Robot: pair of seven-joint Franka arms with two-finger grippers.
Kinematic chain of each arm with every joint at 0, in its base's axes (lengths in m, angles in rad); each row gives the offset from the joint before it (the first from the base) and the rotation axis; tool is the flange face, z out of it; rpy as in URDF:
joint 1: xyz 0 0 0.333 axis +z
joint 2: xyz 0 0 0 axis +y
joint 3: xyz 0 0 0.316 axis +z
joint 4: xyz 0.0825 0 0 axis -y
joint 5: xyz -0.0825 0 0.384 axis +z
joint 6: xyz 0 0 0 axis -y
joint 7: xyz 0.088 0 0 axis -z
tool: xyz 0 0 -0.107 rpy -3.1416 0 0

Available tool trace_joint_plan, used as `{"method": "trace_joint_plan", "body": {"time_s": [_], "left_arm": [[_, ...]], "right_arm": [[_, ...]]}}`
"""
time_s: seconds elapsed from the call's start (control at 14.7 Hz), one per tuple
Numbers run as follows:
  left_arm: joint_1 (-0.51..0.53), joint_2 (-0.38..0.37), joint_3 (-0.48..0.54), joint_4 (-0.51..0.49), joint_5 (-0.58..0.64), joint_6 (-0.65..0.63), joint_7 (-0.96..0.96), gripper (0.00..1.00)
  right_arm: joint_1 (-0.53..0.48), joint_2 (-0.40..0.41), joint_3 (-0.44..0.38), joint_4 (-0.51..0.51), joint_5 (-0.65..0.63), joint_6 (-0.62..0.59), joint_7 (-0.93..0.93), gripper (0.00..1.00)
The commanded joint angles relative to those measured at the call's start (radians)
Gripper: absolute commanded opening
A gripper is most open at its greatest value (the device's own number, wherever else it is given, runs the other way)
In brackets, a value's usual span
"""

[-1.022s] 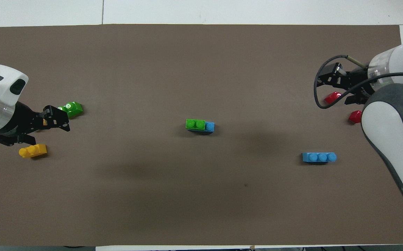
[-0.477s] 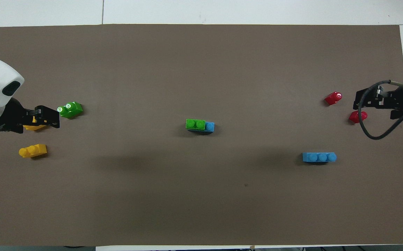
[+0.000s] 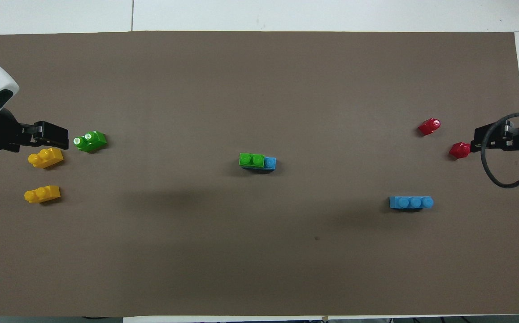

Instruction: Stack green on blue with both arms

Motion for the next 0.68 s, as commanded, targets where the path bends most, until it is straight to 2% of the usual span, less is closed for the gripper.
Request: {"method": "trace_joint_plan", "body": {"time_s": [0.0, 0.61], "left_arm": [[-0.007, 0.034, 0.0, 0.052, 0.012, -0.027, 0.015, 1.0], [-0.018, 0.051, -0.004, 0.056, -0.017, -0.003, 0.013, 1.0]], "right_arm": [[-0.015, -0.004, 0.011, 0.039, -0.025, -0.049, -0.025, 1.0], [-0.024, -0.011, 0.011, 0.053, -0.028, -0.065, -0.035, 1.0]]}}
